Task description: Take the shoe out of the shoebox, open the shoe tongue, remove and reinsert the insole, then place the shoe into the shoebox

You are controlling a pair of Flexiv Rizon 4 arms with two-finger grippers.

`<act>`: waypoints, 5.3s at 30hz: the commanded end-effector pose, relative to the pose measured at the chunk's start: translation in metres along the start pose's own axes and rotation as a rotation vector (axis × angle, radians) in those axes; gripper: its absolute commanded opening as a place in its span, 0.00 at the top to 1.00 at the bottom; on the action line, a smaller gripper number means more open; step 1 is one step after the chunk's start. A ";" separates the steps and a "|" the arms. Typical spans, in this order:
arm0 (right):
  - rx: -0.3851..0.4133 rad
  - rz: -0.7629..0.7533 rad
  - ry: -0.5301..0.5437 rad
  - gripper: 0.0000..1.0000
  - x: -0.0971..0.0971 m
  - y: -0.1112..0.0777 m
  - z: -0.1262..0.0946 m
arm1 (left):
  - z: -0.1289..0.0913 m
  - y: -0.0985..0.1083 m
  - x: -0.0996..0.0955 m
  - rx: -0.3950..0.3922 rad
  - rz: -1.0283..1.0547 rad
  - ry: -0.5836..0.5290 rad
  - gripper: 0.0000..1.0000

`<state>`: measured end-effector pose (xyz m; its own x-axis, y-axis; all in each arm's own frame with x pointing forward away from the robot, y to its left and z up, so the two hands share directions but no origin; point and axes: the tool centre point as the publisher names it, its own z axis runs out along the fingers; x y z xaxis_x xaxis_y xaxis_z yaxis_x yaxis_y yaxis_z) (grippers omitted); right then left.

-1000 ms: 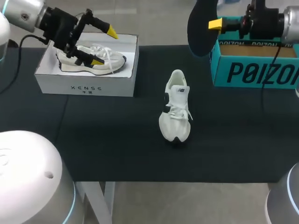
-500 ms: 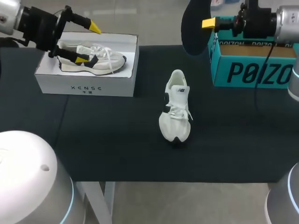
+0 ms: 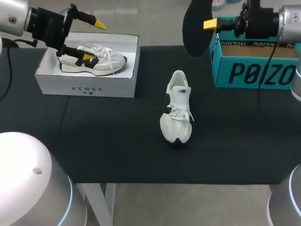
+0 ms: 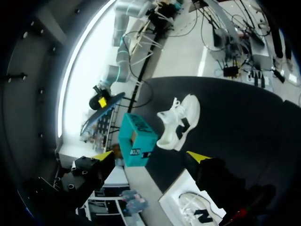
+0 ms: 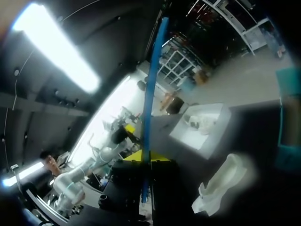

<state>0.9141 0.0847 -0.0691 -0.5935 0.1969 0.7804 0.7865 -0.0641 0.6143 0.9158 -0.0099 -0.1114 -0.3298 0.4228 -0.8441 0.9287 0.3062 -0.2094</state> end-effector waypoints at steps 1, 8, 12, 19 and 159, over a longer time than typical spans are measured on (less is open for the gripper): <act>-0.008 -0.008 -0.020 1.00 0.000 0.000 0.002 | 0.000 -0.001 0.001 -0.004 0.001 -0.001 0.00; -0.008 -0.008 -0.020 1.00 0.000 0.000 0.002 | 0.000 -0.001 0.001 -0.004 0.001 -0.001 0.00; -0.008 -0.008 -0.020 1.00 0.000 0.000 0.002 | 0.000 -0.001 0.001 -0.004 0.001 -0.001 0.00; 0.008 -0.093 -0.058 1.00 -0.010 0.007 0.009 | 0.000 -0.001 0.001 -0.004 0.001 -0.001 0.00; 0.238 -0.221 -0.230 0.79 -0.238 -0.120 0.065 | 0.000 -0.001 0.001 -0.004 0.001 -0.001 0.00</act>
<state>0.9683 0.1074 -0.3364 -0.7213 0.3957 0.5684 0.6746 0.2154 0.7061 0.9148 -0.0098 -0.1123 -0.3285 0.4200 -0.8460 0.9284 0.3080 -0.2077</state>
